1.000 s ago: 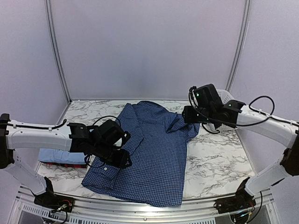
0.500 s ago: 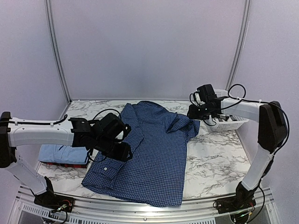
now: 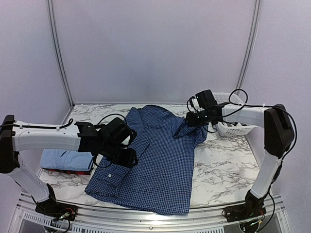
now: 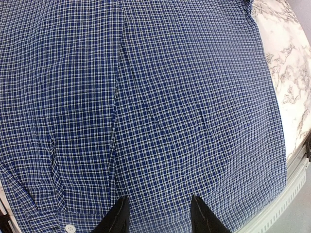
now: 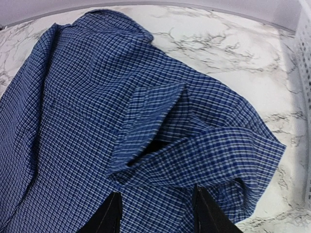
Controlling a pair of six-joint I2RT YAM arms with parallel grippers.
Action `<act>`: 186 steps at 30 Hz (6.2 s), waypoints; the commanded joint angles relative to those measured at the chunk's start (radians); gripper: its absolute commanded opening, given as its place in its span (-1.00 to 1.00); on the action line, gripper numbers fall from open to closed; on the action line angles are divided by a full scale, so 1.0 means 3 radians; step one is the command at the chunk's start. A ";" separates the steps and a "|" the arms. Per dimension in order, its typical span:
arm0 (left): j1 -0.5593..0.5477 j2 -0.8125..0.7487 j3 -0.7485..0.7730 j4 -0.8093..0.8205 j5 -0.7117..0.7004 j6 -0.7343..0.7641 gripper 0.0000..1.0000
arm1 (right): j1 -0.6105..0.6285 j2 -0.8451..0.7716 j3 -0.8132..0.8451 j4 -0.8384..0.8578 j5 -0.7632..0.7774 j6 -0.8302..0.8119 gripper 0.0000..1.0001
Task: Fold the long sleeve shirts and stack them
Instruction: Pick up the sleeve from the 1/3-folded shirt, then pick up the shirt from the center of the board, then fold the corner of the shirt on the 1/3-folded shirt.
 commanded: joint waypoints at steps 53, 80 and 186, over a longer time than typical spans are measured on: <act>-0.1947 0.2225 0.2350 -0.0534 -0.0583 -0.0390 -0.29 | -0.0243 -0.0840 0.0067 -0.0010 0.0227 0.0179 -1.00; -0.2245 0.3154 0.3607 -0.1644 -0.1598 -0.0485 -0.23 | -0.0241 -0.1048 -0.0086 0.0038 0.0059 0.0279 -1.00; -0.1030 -0.0954 -0.1191 -0.0216 -0.0136 -0.1191 -1.00 | 0.0708 0.2058 0.3582 0.2573 -0.1749 0.0708 -1.00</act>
